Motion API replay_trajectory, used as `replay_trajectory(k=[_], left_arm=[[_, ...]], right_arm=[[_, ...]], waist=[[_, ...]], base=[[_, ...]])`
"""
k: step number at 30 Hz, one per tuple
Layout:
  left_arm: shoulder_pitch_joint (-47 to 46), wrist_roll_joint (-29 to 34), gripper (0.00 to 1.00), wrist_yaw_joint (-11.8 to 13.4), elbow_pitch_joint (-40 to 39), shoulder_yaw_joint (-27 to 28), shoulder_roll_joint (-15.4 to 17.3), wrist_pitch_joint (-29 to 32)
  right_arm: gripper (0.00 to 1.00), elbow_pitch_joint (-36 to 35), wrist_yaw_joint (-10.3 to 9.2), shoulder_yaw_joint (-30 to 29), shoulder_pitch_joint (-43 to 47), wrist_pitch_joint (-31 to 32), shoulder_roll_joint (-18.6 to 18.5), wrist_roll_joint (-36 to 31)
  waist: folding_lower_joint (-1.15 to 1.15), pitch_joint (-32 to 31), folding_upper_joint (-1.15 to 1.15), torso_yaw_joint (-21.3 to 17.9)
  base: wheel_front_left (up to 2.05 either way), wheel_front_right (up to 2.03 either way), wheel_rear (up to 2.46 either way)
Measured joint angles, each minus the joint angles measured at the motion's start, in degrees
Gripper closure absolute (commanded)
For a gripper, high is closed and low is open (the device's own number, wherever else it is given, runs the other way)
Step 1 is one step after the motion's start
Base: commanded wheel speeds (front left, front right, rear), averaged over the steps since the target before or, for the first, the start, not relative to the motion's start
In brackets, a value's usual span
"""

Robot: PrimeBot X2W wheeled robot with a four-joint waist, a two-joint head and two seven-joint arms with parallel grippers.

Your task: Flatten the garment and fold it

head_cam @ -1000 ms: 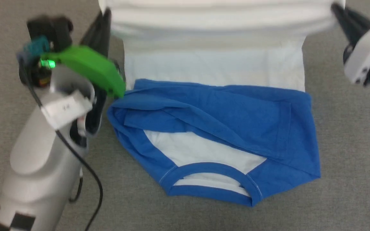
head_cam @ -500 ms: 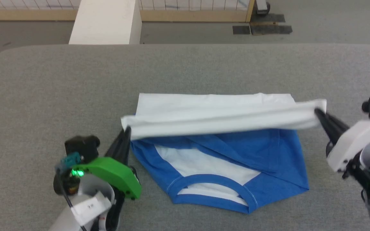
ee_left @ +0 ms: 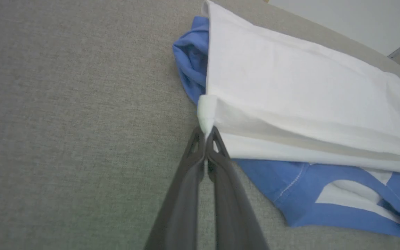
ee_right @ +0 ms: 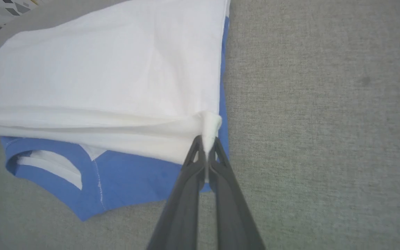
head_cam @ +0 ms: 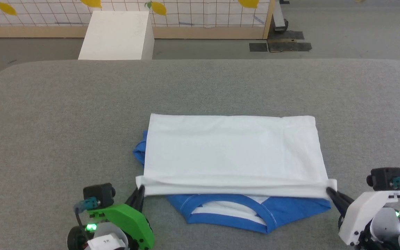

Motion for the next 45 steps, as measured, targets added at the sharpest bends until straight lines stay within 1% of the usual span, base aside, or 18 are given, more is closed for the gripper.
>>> replay_trajectory(k=[5, 10, 11, 12, 13, 17, 20, 22, 24, 25, 28, 30, 32, 35, 37, 39, 41, 45], left_arm=[[0.06, -1.02, 1.00, -0.27, 3.92, -0.46, -0.65, 1.65], [0.05, -1.57, 1.00, 0.86, 6.45, -0.37, -0.97, 3.60], [0.05, -1.78, 0.65, 1.44, 6.57, -0.24, -1.04, 4.43], [0.06, -2.16, 0.37, 2.49, 6.66, -0.12, -1.05, 5.68], [0.06, -2.23, 0.00, 3.32, 6.67, -0.16, -0.91, 6.81], [0.29, -3.63, 0.00, 7.30, 5.02, 0.56, 0.23, 11.93], [0.86, -4.48, 0.00, 9.89, 2.77, 1.25, 1.96, 15.74], [1.82, -4.77, 0.00, 11.73, 0.90, 2.05, 3.59, 17.59], [2.78, -4.83, 0.00, 13.08, -0.71, 3.22, 5.01, 17.94], [3.19, -4.83, 0.00, 15.10, -3.60, 6.16, 6.76, 16.72], [2.95, -4.49, 0.00, 15.84, -7.59, 9.66, 7.17, 11.78], [2.14, -3.38, 0.00, 14.79, -10.58, 11.74, 6.97, 5.69], [0.76, -1.82, 0.00, 12.56, -12.49, 12.45, 6.99, 0.52], [-2.13, 1.55, 0.00, 9.01, -14.34, 12.55, 6.67, -7.66], [-3.96, 4.01, 0.00, 7.06, -14.35, 11.85, 6.38, -11.72], [-5.08, 6.62, 0.00, 5.95, -14.26, 11.48, 6.06, -13.54], [-6.00, 8.81, 0.00, 4.95, -14.34, 11.29, 4.65, -14.30], [-6.84, 12.65, 0.00, 3.18, -14.63, 11.56, 1.78, -14.55]], right_arm=[[1.00, 1.82, 0.00, 0.52, 0.88, 0.97, 0.03, -0.82], [1.00, 2.93, 0.00, 1.53, 1.80, 3.78, 0.02, -1.05], [1.00, 2.91, 0.00, 1.65, 1.92, 4.22, 0.00, -1.05], [0.88, 2.86, 0.00, 1.72, 2.00, 4.74, 0.00, -1.03], [0.00, 2.70, 0.00, 1.78, 2.08, 5.09, -0.08, -0.98], [0.00, 0.35, -0.01, 1.53, 3.22, 7.08, -1.37, -0.19], [0.00, -2.92, 0.00, 0.68, 4.56, 9.58, -3.05, 0.97], [0.00, -5.78, -0.01, -1.19, 5.36, 11.45, -4.03, 2.40], [0.00, -8.37, -0.01, -3.90, 5.59, 12.89, -4.39, 4.21], [0.00, -12.48, 0.00, -8.68, 5.38, 14.75, -4.37, 6.61], [0.00, -14.74, -0.01, -12.78, 3.67, 15.73, -4.31, 7.05], [0.00, -15.14, -0.01, -14.47, 1.22, 16.26, -4.14, 7.08], [0.00, -14.81, -0.01, -14.01, -1.03, 17.59, -4.63, 6.75], [0.00, -11.99, -0.01, -11.12, -4.33, 19.84, -6.23, 6.45], [0.00, -9.77, -0.01, -7.22, -5.98, 21.40, -8.47, 6.26], [0.00, -7.43, -0.01, -4.56, -7.57, 22.15, -9.72, 7.10], [0.00, -5.37, -0.01, -1.32, -9.07, 22.51, -11.33, 7.95], [0.00, -1.92, -0.01, 2.87, -10.80, 22.57, -13.17, 10.59]], waist=[[0.00, 0.35, 0.00, -0.16], [0.00, 0.05, 0.00, -0.41], [0.00, -0.12, 0.00, -0.49], [0.00, -0.32, 0.00, -0.58], [0.00, -0.52, 0.00, -0.65], [0.00, -1.51, 0.00, -0.77], [0.00, -2.10, 0.00, -0.75], [0.00, -2.32, 0.00, -0.60], [0.00, -2.38, 0.00, -0.47], [0.00, -2.21, 0.00, -0.27], [0.00, -1.69, 0.00, -0.17], [0.00, -1.07, 0.00, -0.04], [0.00, -0.42, 0.00, 0.08], [0.00, 0.83, 0.00, 0.24], [0.00, 1.84, 0.00, 0.39], [0.01, 2.79, 0.00, 0.60], [0.01, 3.89, 0.00, 0.92], [0.01, 5.88, 0.00, 1.77]], base=[[0.00, 0.00, 0.00], [0.00, 0.00, 0.00], [0.00, 0.00, 0.00], [0.00, 0.00, 0.00], [0.00, 0.00, 0.00], [0.00, 0.00, 0.00], [0.00, 0.00, 0.00], [0.00, 0.00, 0.00], [0.00, 0.00, 0.00], [0.00, 0.00, 0.00], [0.00, 0.00, 0.00], [0.00, 0.00, 0.00], [0.00, 0.00, 0.00], [0.00, 0.00, 0.00], [0.00, 0.00, 0.00], [0.00, 0.00, 0.00], [0.00, 0.00, 0.00], [0.00, 0.00, 0.00]])
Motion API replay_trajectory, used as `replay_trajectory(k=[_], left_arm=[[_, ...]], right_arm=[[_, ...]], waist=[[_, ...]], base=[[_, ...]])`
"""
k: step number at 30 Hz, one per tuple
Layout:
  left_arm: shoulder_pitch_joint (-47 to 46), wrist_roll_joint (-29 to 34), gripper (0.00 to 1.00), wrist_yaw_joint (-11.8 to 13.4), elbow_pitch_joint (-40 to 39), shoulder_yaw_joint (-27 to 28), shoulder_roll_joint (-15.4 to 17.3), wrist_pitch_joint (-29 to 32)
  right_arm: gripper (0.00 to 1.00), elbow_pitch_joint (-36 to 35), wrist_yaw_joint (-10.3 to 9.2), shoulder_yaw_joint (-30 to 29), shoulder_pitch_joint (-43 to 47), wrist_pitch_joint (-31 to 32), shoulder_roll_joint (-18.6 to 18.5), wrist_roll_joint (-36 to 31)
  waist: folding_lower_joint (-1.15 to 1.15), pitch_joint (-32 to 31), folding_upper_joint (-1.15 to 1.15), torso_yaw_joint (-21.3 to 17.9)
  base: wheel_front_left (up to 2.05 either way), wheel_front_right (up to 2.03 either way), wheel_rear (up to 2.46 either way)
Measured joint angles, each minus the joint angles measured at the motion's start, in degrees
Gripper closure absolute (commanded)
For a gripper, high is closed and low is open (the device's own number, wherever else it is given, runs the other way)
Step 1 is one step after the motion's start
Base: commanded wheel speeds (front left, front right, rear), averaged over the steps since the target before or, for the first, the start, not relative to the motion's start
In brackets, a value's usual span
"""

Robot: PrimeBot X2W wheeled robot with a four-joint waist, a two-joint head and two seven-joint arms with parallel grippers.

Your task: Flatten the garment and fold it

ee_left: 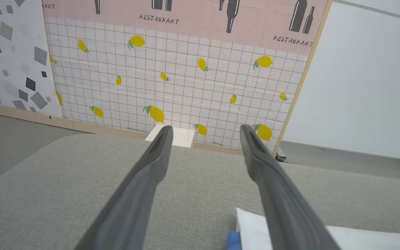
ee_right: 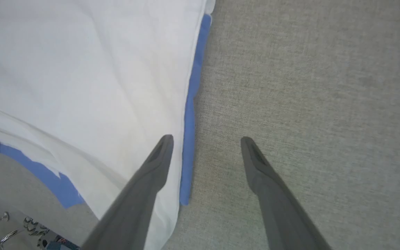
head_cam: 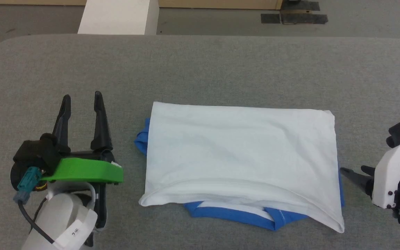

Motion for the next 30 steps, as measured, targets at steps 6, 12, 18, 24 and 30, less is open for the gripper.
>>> replay_trajectory(k=[6, 12, 18, 24, 30], left_arm=[[-0.18, 3.19, 0.00, -2.42, 0.62, 1.72, -4.34, -0.18], [-0.07, 4.47, 0.00, -4.90, 2.56, 3.77, -8.18, -0.18], [0.14, 5.71, 0.00, -6.89, 3.98, 5.57, -10.57, -0.18], [0.41, 7.59, 0.00, -8.59, 4.77, 7.21, -11.95, -0.18], [0.90, 8.51, 0.00, -10.07, 5.48, 9.06, -13.62, -0.18]], right_arm=[[0.00, 4.14, 0.00, 4.85, -1.53, -3.54, -0.19, 3.16], [0.00, 6.78, 0.00, 9.85, -5.20, -7.33, 0.75, 5.88], [0.00, 9.10, -0.01, 14.18, -7.86, -9.47, 0.63, 7.02], [1.00, 12.10, 0.07, 15.44, -9.19, -10.34, -0.31, 7.68], [1.00, 15.85, 0.52, 12.22, -8.78, -11.85, -1.87, 8.68]], waist=[[0.00, 2.40, 0.00, 1.65], [0.00, 3.77, 0.00, 2.56], [0.00, 3.90, 0.00, 2.81], [0.00, 3.55, 0.00, 2.72], [0.00, 2.63, 0.00, 2.25]], base=[[0.00, 0.00, 0.00], [0.00, 0.00, 0.00], [0.00, 0.00, 0.00], [0.00, 0.00, 0.00], [0.00, 0.00, 0.00]])
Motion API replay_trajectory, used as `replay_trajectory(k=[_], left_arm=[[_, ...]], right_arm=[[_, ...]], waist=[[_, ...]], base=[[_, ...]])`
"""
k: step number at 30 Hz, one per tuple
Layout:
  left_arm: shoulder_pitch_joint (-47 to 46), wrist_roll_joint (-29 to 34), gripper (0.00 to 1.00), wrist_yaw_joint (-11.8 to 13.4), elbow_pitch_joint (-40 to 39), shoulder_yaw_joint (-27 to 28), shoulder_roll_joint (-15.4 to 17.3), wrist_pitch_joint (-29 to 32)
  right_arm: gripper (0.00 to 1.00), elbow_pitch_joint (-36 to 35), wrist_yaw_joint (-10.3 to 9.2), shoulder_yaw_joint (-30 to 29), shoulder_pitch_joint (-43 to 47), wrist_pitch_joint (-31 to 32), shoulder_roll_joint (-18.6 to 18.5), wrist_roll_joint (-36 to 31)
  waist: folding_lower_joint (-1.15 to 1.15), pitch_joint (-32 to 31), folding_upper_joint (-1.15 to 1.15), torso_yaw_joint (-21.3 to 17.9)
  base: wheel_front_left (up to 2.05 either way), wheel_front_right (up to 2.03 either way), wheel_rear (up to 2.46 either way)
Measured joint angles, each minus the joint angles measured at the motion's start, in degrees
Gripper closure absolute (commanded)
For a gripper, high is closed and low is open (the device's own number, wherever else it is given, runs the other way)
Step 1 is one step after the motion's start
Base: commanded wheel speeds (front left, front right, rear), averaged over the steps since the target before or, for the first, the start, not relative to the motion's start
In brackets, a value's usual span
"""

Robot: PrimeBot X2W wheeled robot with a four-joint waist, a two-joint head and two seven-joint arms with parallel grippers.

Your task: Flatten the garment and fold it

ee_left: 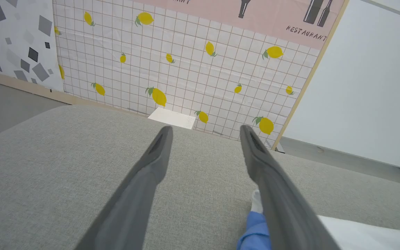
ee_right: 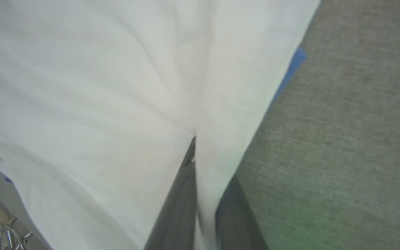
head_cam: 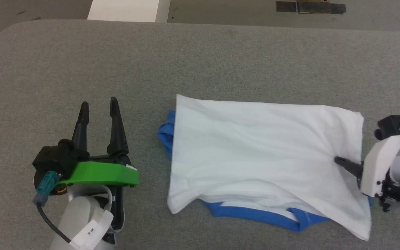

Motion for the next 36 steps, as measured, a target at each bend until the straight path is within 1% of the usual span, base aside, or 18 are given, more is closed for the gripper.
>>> replay_trajectory(k=[5, 8, 10, 12, 16, 21, 25, 28, 32, 36], left_arm=[[0.57, 0.42, 0.00, -0.81, 0.45, 0.88, -0.81, 0.00], [0.75, 0.67, 0.00, -1.09, 0.70, 1.23, -1.00, -0.01], [0.87, 0.70, 0.00, -1.40, 0.81, 1.42, -1.12, 0.00], [1.12, 0.76, 0.00, -1.54, 0.94, 1.47, -1.27, 0.00], [1.64, 1.09, 0.00, -1.63, 1.20, 2.09, -1.46, 0.00], [2.05, 1.16, 0.00, -2.35, 1.49, 2.70, -1.64, 0.00], [2.27, 1.16, 0.00, -2.61, 1.82, 2.69, -1.94, 0.00], [2.25, 1.16, 0.00, -3.10, 1.89, 2.49, -2.33, -0.01], [2.20, 1.15, 0.00, -3.39, 2.05, 2.57, -2.65, -0.01], [2.19, 1.14, 0.00, -3.61, 2.19, 2.93, -2.79, -0.01]], right_arm=[[1.00, 2.21, 0.01, -4.34, 1.66, 0.42, -4.15, -0.43], [1.00, 4.34, -0.02, -6.92, 1.97, 1.18, -7.28, -3.69], [1.00, 5.53, -0.09, -8.43, 1.98, 1.90, -8.48, -6.13], [1.00, 5.61, -0.11, -9.36, 1.96, 2.48, -8.88, -8.35], [1.00, 1.32, -0.48, -7.83, 1.49, 5.58, -9.05, -12.62], [1.00, -9.51, -0.51, -4.35, -0.13, 12.56, -9.64, -14.60], [1.00, -17.94, -0.51, -0.83, -1.88, 17.94, -9.22, -15.23], [1.00, -21.60, -0.51, 1.91, -3.63, 20.06, -7.65, -15.46], [1.00, -23.24, -0.51, 6.20, -6.19, 21.63, -4.61, -15.37], [1.00, -21.94, -0.51, 10.11, -8.56, 21.79, -2.01, -15.35]], waist=[[0.00, -0.57, 0.00, -0.61], [0.00, -0.83, 0.00, -1.07], [0.00, -1.00, 0.00, -1.36], [0.00, -1.22, 0.01, -1.62], [0.00, -1.95, 0.00, -2.18], [0.00, -3.20, 0.00, -2.83], [0.00, -3.93, 0.00, -2.92], [0.00, -3.82, 0.00, -2.44], [0.00, -3.35, 0.00, -1.37], [0.00, -2.66, 0.00, -0.36]], base=[[0.00, 0.00, 0.00], [0.00, 0.00, 0.00], [0.00, 0.00, 0.00], [0.00, 0.00, 0.00], [0.00, 0.00, 0.00], [0.00, 0.00, 0.00], [0.00, 0.00, 0.00], [0.00, 0.00, 0.00], [0.00, 0.00, 0.00], [0.00, 0.00, 0.00]])
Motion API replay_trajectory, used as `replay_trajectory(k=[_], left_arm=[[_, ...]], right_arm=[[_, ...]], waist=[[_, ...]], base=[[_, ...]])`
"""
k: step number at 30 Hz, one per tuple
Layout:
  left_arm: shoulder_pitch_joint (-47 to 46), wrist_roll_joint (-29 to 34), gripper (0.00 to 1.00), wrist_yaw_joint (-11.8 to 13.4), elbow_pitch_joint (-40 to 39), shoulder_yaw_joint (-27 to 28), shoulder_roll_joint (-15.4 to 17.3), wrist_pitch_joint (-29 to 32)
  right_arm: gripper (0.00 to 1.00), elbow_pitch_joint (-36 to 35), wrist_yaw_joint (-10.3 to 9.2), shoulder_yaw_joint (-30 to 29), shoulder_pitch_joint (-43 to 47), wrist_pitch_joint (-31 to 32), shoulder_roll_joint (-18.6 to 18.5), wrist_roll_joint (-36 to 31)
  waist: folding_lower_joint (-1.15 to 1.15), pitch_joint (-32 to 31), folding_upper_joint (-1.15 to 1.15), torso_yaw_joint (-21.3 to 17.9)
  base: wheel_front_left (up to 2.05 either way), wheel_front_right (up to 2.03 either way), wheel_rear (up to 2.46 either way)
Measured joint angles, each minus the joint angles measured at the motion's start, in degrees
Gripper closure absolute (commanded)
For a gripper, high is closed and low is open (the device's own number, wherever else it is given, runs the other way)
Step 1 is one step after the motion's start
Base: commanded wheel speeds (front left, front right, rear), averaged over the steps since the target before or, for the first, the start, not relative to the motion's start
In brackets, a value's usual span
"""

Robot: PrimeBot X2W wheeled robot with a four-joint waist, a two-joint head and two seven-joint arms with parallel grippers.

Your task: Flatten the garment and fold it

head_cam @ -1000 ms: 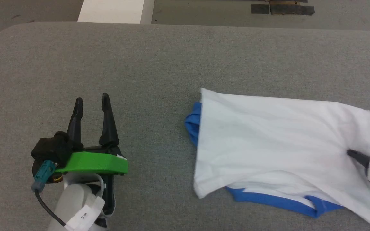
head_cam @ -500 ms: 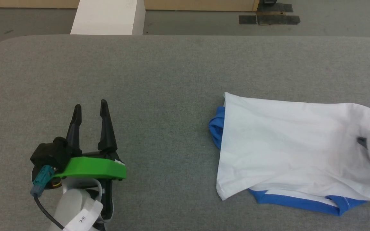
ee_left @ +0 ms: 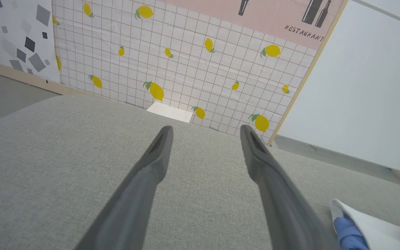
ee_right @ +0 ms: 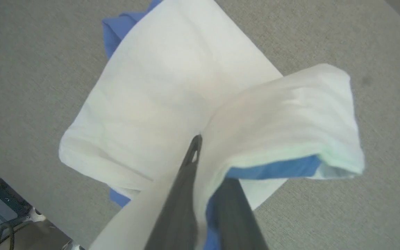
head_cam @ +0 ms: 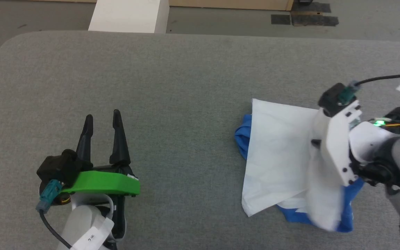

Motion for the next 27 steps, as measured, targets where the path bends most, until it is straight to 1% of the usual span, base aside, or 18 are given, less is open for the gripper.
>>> replay_trajectory(k=[5, 9, 16, 17, 18, 19, 23, 27], left_arm=[[-0.04, -0.07, 0.00, -0.43, 0.01, 0.10, -0.23, 0.01], [-0.52, -0.07, 0.00, -0.51, -0.04, 0.08, -0.40, 0.01], [-0.85, -0.07, 0.00, -0.52, -0.04, -0.05, -0.54, 0.01], [-0.85, -0.07, 0.00, -0.52, -0.03, -0.09, -0.56, 0.01], [-0.86, -0.07, 0.00, -0.60, -0.02, -0.11, -0.57, 0.00], [-0.85, -0.08, 0.00, -0.67, -0.01, -0.11, -0.58, 0.01], [-0.85, -0.08, 0.00, -0.83, 0.08, -0.03, -0.64, 0.01], [-0.81, -0.08, 0.00, -0.93, 0.24, 0.25, -0.66, 0.01]], right_arm=[[1.00, 5.35, 0.00, 3.03, -2.40, -1.07, 3.41, -0.25], [1.00, 9.71, 0.00, 5.32, -4.12, -2.77, 5.33, -1.05], [1.00, 15.55, 0.00, 9.24, -6.00, -5.68, 6.86, -1.48], [0.92, 15.96, -0.01, 9.44, -6.19, -6.36, 7.01, -1.41], [0.10, 16.45, -0.01, 9.56, -6.34, -7.13, 7.40, -1.12], [0.00, 16.85, -0.01, 9.59, -6.36, -7.79, 7.73, -0.58], [0.00, 17.02, -0.01, 10.82, -6.76, -9.58, 8.80, 0.48], [0.00, 15.33, -0.01, 12.17, -8.09, -10.71, 9.76, 1.87]], waist=[[0.00, 1.19, 0.00, 1.25], [0.00, 2.24, 0.00, 2.21], [0.00, 3.37, 0.00, 3.41], [0.00, 3.39, 0.00, 3.50], [0.00, 3.35, 0.00, 3.57], [0.00, 3.23, 0.00, 3.59], [0.00, 2.56, 0.00, 3.49], [0.00, 1.48, 0.00, 3.06]], base=[[0.00, 0.00, 0.00], [0.00, 0.00, 0.00], [0.00, 0.00, 0.00], [0.00, 0.00, 0.00], [0.00, 0.00, 0.00], [0.00, 0.00, 0.00], [0.00, 0.00, 0.00], [0.00, 0.00, 0.00]])
